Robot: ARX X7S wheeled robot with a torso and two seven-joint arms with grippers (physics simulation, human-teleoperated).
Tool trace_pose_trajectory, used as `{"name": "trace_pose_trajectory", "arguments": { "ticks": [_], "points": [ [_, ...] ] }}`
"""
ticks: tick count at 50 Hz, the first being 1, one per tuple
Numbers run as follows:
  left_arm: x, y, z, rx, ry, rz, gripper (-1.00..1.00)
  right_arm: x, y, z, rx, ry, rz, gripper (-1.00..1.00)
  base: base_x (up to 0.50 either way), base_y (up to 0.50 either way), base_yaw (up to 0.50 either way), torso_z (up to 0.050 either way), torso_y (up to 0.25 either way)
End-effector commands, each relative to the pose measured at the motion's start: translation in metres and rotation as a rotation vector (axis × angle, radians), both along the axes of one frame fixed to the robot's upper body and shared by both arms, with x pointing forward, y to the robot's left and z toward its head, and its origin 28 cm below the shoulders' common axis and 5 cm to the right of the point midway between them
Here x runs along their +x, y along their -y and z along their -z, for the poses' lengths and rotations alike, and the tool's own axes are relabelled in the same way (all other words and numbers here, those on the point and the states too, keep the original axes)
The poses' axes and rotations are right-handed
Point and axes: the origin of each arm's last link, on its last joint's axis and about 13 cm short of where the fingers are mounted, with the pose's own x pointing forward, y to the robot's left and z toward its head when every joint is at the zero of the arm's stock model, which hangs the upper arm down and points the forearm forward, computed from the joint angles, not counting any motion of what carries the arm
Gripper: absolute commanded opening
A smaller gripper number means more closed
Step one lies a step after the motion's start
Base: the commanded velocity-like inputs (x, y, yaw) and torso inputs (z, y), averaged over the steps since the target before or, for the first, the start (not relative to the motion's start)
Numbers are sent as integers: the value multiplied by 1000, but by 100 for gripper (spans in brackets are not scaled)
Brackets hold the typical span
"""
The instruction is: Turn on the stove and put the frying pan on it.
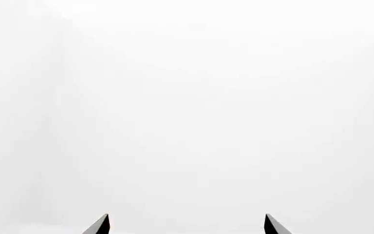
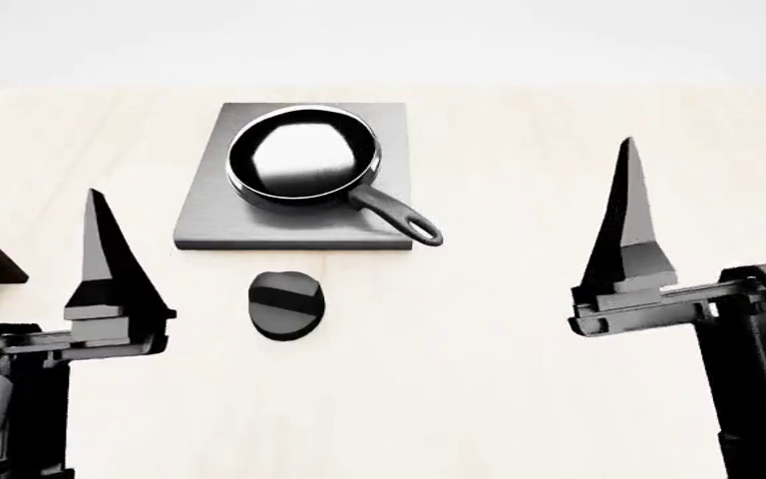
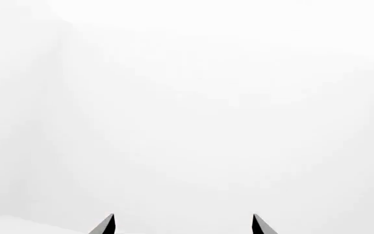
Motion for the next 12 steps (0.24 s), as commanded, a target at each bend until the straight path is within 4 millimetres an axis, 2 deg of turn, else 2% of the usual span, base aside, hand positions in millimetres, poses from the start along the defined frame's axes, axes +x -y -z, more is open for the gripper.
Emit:
{"name": "trace_pose_trajectory", "arguments": {
  "ticks": [1,7,12],
  "points": [
    [-12,1,-10,-24,155,6,100,-52,16,12,106,165,14,100,0,0,0,0,0],
    [-15,2,-11,-46,203,16,100,-62,21,17,164,299,36,100,0,0,0,0,0],
    [-20,3,-12,-80,273,30,100,-65,16,19,209,364,4,100,0,0,0,0,0]
  ]
}}
